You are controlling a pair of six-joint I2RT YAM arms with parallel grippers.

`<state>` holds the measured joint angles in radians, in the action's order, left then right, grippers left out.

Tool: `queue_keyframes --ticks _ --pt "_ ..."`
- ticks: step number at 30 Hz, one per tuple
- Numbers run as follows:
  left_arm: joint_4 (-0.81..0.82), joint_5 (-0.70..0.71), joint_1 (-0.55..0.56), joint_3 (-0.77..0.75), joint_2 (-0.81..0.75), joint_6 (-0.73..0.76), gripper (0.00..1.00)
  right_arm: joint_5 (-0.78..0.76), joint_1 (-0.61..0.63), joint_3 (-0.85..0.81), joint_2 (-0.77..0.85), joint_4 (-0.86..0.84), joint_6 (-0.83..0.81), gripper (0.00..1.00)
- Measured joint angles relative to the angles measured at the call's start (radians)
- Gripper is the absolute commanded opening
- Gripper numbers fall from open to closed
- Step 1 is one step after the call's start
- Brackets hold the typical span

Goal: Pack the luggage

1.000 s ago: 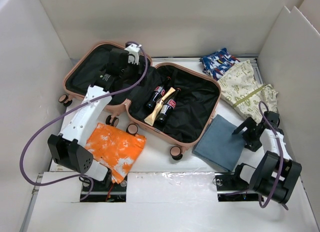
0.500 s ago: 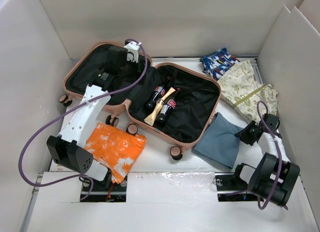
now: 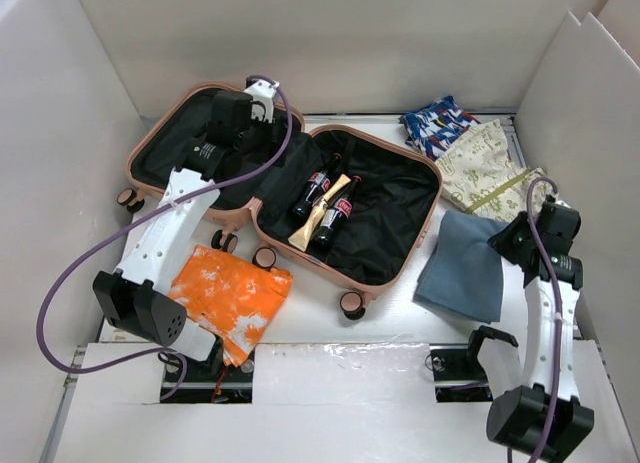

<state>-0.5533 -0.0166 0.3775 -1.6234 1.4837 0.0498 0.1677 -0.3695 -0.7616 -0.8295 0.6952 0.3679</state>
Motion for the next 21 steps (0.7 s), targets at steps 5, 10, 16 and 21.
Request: queue_keyframes --ticks 5,10,16,21 --pt "-0.001 0.003 0.000 -0.005 0.000 0.003 0.77 -0.069 0.076 -0.100 0.041 0.065 0.037 0.00" --pt "-0.005 0.010 0.000 -0.013 0.005 0.007 0.77 -0.205 0.290 -0.254 0.027 0.122 0.118 0.00" --pt "-0.005 0.035 -0.010 -0.014 0.006 0.019 0.77 -0.407 0.605 -0.504 -0.068 0.138 0.256 0.00" --pt "-0.005 0.009 -0.100 -0.013 0.006 0.019 0.77 -0.592 0.896 -0.752 -0.225 0.108 0.313 0.00"
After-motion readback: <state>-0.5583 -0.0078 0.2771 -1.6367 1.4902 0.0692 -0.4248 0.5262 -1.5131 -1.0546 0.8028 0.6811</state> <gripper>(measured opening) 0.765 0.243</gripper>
